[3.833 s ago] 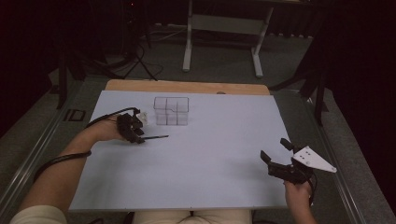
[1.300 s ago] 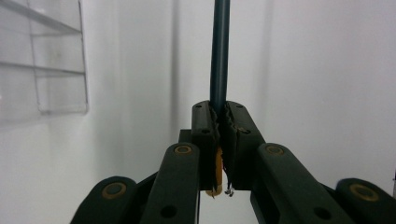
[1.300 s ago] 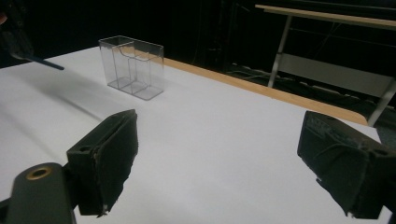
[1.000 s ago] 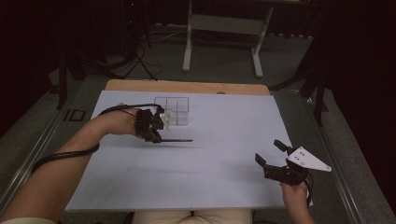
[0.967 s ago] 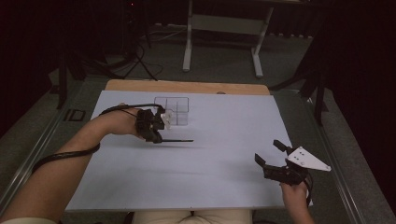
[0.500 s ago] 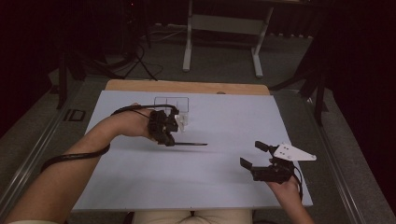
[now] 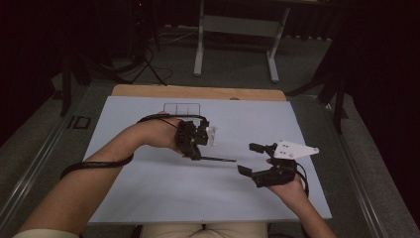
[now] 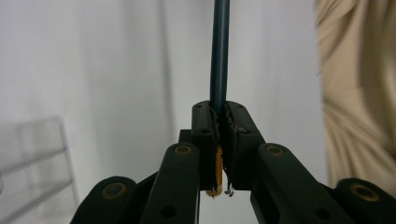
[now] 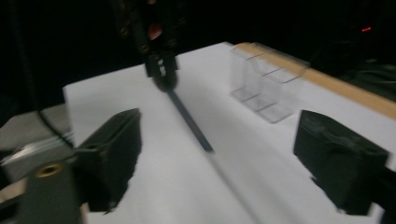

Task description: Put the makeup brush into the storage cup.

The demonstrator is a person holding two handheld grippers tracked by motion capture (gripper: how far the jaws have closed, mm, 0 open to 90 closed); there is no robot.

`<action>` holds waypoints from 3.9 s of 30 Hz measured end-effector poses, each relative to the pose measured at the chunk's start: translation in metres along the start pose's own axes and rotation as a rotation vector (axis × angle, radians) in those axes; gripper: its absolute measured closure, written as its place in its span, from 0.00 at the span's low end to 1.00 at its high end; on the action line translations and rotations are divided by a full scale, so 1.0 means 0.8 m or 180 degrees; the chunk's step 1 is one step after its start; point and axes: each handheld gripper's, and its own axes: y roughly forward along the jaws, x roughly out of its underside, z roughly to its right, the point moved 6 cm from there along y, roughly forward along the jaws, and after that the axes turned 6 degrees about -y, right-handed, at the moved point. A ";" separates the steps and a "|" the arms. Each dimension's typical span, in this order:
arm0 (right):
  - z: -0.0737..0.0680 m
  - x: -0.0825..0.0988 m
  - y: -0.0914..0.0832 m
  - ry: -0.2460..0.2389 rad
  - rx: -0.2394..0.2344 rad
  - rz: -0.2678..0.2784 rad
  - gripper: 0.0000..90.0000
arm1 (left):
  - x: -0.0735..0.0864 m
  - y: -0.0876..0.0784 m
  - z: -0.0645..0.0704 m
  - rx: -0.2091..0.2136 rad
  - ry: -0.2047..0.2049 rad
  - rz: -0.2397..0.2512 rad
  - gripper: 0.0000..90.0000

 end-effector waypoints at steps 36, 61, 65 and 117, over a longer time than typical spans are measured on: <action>-0.005 0.026 0.061 -0.0305 -0.0668 -0.1486 0.90 | -0.013 0.024 0.008 0.0014 0.0160 -0.0243 0.94; -0.006 0.031 0.042 -0.0216 -0.0785 -0.1270 0.95 | 0.015 0.018 -0.003 -0.0031 0.0155 0.0556 0.77; -0.007 0.033 0.035 -0.0176 -0.0802 -0.1208 0.95 | 0.027 0.016 -0.003 0.0003 0.0014 0.0872 0.77; -0.018 0.017 0.064 -0.0191 -0.1001 -0.1229 0.80 | -0.009 0.032 0.017 0.0261 0.0421 0.0608 0.94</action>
